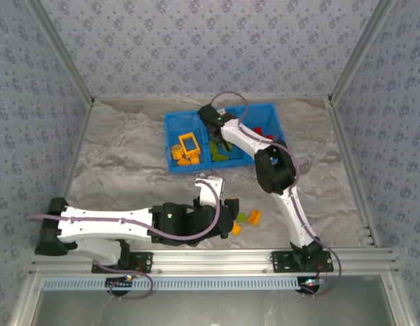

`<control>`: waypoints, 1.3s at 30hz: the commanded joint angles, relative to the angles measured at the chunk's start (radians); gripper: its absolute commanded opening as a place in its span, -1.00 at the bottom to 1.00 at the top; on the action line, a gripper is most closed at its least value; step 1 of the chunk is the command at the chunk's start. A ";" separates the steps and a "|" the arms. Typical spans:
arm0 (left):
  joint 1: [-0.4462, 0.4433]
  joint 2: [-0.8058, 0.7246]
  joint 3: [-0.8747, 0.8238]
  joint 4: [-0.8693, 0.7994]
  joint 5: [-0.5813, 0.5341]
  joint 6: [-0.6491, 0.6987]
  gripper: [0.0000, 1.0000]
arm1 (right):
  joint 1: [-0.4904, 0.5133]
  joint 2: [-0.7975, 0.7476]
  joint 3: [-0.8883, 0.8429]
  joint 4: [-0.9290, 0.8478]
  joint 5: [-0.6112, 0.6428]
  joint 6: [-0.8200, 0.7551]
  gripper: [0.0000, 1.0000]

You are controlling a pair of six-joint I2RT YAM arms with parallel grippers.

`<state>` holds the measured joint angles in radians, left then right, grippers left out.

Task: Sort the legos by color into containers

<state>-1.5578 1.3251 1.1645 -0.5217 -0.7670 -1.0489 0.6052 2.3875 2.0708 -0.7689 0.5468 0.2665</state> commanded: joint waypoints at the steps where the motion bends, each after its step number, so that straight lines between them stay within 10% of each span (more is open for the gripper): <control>1: 0.004 -0.008 0.001 -0.020 0.004 -0.033 0.11 | 0.011 -0.067 0.035 -0.032 0.029 -0.012 0.10; 11: 0.074 0.010 -0.032 -0.124 0.169 -0.308 0.10 | 0.028 -0.453 -0.071 -0.016 -0.043 -0.017 0.01; 20: 0.163 0.180 -0.074 -0.056 0.478 -0.627 -0.03 | 0.060 -1.204 -0.739 0.038 -0.375 0.000 -0.01; 26: 0.194 0.395 0.015 0.009 0.685 -0.598 0.03 | 0.072 -1.592 -0.964 -0.116 -0.540 0.050 0.04; 39: 0.196 0.602 0.145 -0.039 0.765 -0.605 0.28 | 0.074 -1.812 -0.975 -0.244 -0.613 0.156 0.04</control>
<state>-1.3670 1.9003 1.2705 -0.5201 -0.0143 -1.6440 0.6750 0.5980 1.0966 -0.9718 -0.0269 0.3859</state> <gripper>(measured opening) 0.636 0.520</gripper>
